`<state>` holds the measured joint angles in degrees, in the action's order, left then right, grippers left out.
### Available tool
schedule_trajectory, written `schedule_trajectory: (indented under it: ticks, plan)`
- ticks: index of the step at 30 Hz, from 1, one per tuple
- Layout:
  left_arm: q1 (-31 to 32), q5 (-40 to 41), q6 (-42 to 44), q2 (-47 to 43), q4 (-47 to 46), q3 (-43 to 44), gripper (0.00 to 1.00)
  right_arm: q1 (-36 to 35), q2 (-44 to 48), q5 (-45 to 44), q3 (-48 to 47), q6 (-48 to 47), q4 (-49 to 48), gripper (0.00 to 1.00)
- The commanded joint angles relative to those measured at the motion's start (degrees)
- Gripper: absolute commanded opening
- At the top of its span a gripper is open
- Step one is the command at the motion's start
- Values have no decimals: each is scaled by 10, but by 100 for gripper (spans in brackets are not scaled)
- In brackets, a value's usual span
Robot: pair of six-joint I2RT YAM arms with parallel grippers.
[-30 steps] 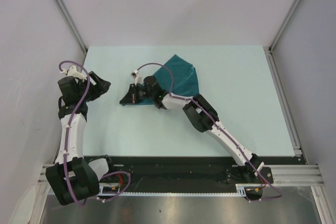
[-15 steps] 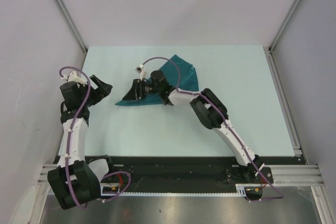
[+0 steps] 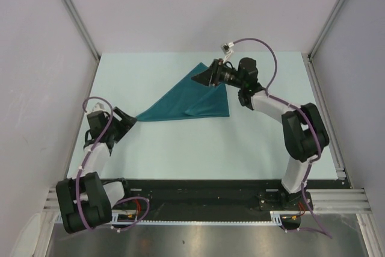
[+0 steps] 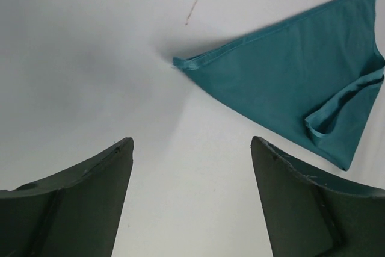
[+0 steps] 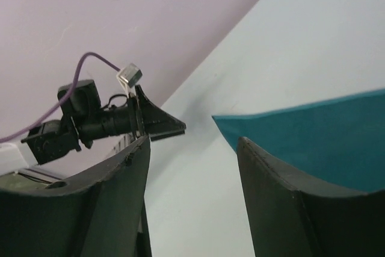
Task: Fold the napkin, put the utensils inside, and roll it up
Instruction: Fold the napkin
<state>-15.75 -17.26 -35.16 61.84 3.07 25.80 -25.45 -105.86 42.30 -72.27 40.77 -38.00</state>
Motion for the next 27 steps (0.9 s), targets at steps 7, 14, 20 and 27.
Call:
schedule_trajectory:
  ticks: [7,14,20,27]
  plan:
    - [4,26,-85,106,-172,-25,61,5,172,-21,104,-133,148,64]
    - [5,13,-122,183,-234,-17,60,14,246,-54,145,-175,209,64]
    - [13,13,-131,228,-256,-8,53,27,276,-66,171,-173,218,64]
    - [26,22,-133,241,-266,-9,46,31,293,-72,177,-174,226,64]
